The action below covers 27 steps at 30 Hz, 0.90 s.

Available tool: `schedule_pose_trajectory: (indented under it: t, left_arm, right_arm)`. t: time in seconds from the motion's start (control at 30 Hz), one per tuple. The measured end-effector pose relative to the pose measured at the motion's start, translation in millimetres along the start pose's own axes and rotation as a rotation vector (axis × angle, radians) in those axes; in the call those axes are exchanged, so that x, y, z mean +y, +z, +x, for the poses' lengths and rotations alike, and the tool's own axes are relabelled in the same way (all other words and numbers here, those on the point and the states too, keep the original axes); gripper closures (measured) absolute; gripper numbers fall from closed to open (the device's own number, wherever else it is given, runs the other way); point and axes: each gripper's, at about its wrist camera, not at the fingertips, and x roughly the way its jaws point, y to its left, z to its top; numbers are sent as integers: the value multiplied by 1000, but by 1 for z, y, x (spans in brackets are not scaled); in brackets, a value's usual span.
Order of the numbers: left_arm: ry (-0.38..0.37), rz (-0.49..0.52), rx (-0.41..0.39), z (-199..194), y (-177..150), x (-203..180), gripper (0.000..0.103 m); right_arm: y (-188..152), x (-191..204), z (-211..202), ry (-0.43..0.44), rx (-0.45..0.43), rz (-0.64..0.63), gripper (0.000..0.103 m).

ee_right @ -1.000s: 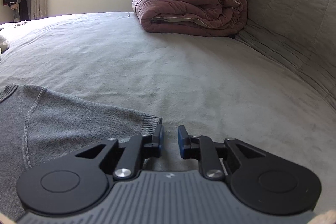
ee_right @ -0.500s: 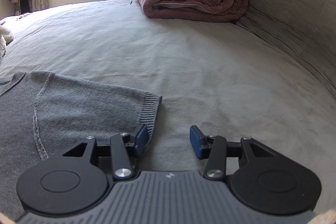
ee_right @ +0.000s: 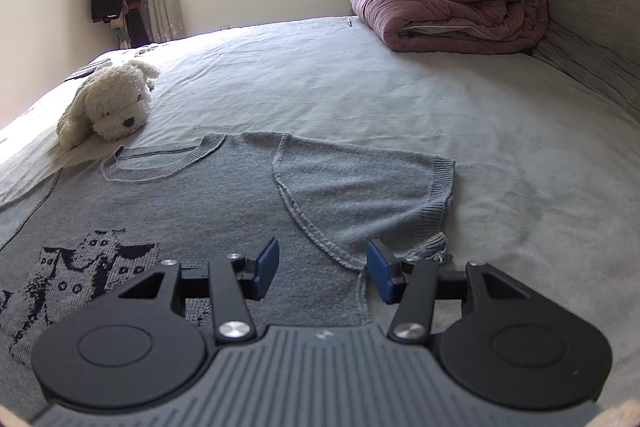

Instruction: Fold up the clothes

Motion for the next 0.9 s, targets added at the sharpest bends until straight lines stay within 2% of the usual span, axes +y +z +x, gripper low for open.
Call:
schedule_pose_trajectory:
  t: [0.07, 0.13, 0.2, 0.23, 0.3, 0.43, 0.5, 0.63, 0.9]
  left_arm:
    - [-39, -13, 12, -1, -18, -5, 40]
    - [-41, -6, 60, 0, -41, -8, 40]
    - [-18, 83, 21, -6, -60, -11, 40]
    - [7, 124, 3, -12, -67, -14, 36]
    - [35, 112, 25, -22, -71, -11, 33]
    - [34, 113, 23, -48, -87, -6, 31]
    - [33, 113, 17, -61, -95, -6, 29]
    - [13, 95, 22, -83, -107, -2, 25]
    - [-21, 90, 18, -126, -142, 3, 24]
  right_arm:
    - [-13, 9, -5, 26, 5, 10, 46]
    - [-28, 16, -8, -6, 14, -7, 46]
    - [-42, 20, -12, -32, 35, -54, 46]
    - [-48, 22, -14, -42, 43, -74, 46]
    - [-60, 15, -25, -50, 33, -68, 38]
    - [-77, 0, -48, -37, 4, -15, 36]
    - [-87, -8, -59, -56, -8, 13, 30]
    - [-99, -27, -80, -60, -26, 73, 30]
    - [-119, -56, -110, -116, -28, 61, 25]
